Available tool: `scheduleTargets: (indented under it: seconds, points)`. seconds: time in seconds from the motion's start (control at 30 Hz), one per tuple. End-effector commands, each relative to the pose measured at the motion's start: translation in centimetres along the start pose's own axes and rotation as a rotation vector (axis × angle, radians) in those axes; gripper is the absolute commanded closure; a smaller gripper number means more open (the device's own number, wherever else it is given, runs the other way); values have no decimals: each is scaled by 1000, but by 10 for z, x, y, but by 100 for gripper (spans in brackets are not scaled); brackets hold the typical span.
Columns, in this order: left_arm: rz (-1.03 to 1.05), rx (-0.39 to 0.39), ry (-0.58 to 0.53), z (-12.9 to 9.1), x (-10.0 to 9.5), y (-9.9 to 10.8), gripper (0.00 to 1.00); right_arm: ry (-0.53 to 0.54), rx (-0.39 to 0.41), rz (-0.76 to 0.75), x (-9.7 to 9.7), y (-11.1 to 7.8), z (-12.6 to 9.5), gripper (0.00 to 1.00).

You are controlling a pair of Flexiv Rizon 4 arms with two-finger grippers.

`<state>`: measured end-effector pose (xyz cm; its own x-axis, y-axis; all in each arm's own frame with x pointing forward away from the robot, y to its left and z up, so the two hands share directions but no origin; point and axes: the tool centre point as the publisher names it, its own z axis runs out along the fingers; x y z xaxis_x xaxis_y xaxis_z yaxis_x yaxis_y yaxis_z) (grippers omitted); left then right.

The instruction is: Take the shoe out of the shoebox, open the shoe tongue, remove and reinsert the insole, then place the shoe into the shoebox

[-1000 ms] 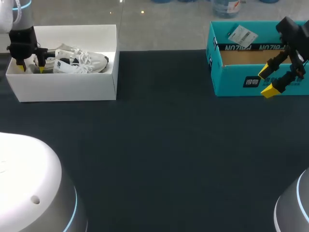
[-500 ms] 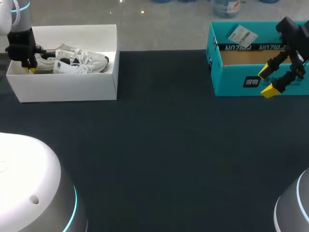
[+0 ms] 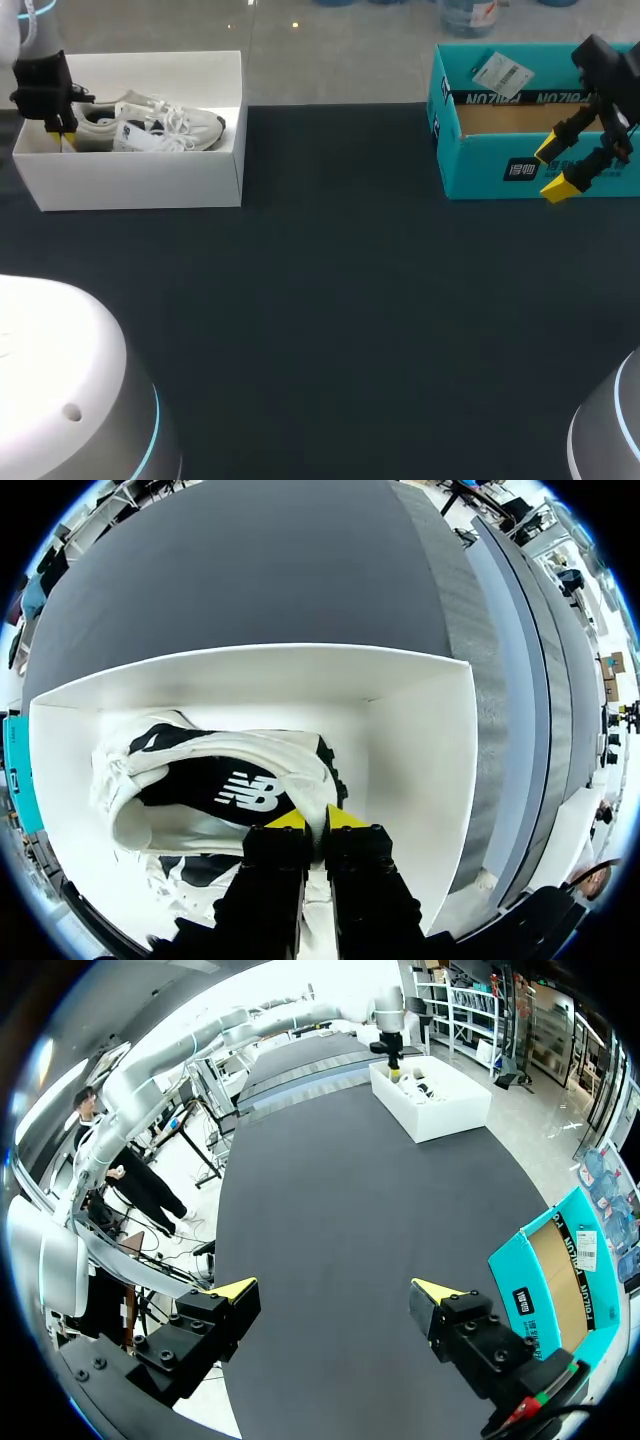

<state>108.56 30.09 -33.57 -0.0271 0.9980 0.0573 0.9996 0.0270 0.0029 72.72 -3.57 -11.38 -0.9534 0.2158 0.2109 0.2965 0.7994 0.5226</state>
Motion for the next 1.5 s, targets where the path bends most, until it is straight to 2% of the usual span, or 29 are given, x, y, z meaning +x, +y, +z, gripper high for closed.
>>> scheduleTargets:
  seconds: [0.03, 0.43, 0.9, 1.5]
  points:
    - [3, -14, -13, -18, 2, -5, 100, 1, 3, 0, -1, 1, 1, 0]
    - [12, -59, -40, -56, -1, -8, 100, 1, 3, 0, -1, 1, 1, 0]
    - [-3, -61, -50, -63, 1, -9, 100, 1, 3, 0, -1, 1, 1, 0]
    - [-52, -123, -148, -132, 4, -12, 100, 1, 3, 0, -1, 1, 1, 0]
